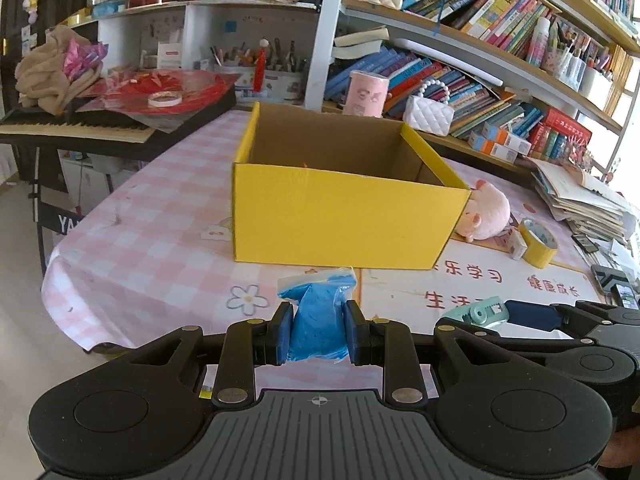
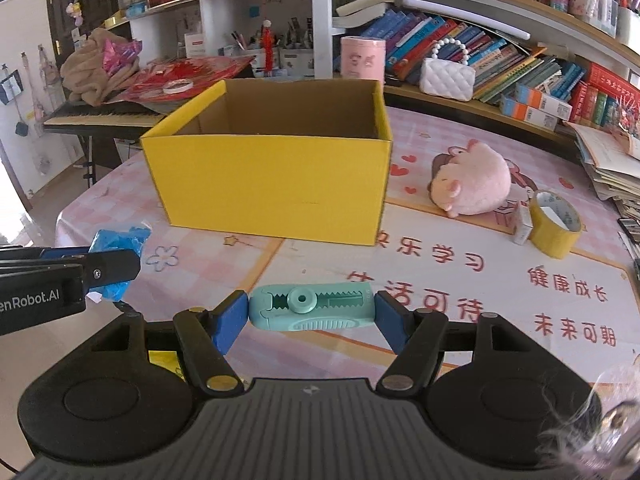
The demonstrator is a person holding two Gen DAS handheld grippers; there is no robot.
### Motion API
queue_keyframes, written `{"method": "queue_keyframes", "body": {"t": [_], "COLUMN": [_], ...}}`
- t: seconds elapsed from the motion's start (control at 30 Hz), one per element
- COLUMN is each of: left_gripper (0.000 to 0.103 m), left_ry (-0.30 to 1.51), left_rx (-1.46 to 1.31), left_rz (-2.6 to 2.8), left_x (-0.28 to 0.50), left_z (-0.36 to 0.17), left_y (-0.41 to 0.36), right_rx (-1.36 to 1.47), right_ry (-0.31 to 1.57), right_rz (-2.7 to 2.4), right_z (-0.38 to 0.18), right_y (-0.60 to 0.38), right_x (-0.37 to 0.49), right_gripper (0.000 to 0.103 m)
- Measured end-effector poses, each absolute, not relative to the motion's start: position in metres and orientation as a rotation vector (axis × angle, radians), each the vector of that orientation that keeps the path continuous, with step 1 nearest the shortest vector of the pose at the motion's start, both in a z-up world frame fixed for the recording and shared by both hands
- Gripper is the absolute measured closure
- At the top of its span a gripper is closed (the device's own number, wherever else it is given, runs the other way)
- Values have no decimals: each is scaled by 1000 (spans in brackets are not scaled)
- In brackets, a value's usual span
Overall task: Organize objects
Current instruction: 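Carry the blue item with the left tool while the right tool carries the cutter toward the box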
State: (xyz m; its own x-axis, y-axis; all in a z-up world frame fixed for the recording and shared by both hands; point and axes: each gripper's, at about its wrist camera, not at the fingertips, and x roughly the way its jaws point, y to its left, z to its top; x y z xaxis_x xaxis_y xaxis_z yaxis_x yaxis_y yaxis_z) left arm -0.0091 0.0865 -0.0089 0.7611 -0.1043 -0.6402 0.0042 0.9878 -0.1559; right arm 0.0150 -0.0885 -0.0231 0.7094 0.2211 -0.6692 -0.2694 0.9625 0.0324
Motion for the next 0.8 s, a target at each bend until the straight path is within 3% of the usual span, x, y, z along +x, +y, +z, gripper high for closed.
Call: {"method": "queue_keyframes", "body": {"t": [0.8], "left_gripper": [78], "left_ry": [651], "left_rx": [-141], "left_rz": [-52], "left_x": [-16], "left_z": [-1], "left_y": [121], "right_rx": [-102], "right_ry": [706], "right_rz": [285], "right_z": [-19], "right_y": [-49], "right_x": [8], "right_gripper": [36]}}
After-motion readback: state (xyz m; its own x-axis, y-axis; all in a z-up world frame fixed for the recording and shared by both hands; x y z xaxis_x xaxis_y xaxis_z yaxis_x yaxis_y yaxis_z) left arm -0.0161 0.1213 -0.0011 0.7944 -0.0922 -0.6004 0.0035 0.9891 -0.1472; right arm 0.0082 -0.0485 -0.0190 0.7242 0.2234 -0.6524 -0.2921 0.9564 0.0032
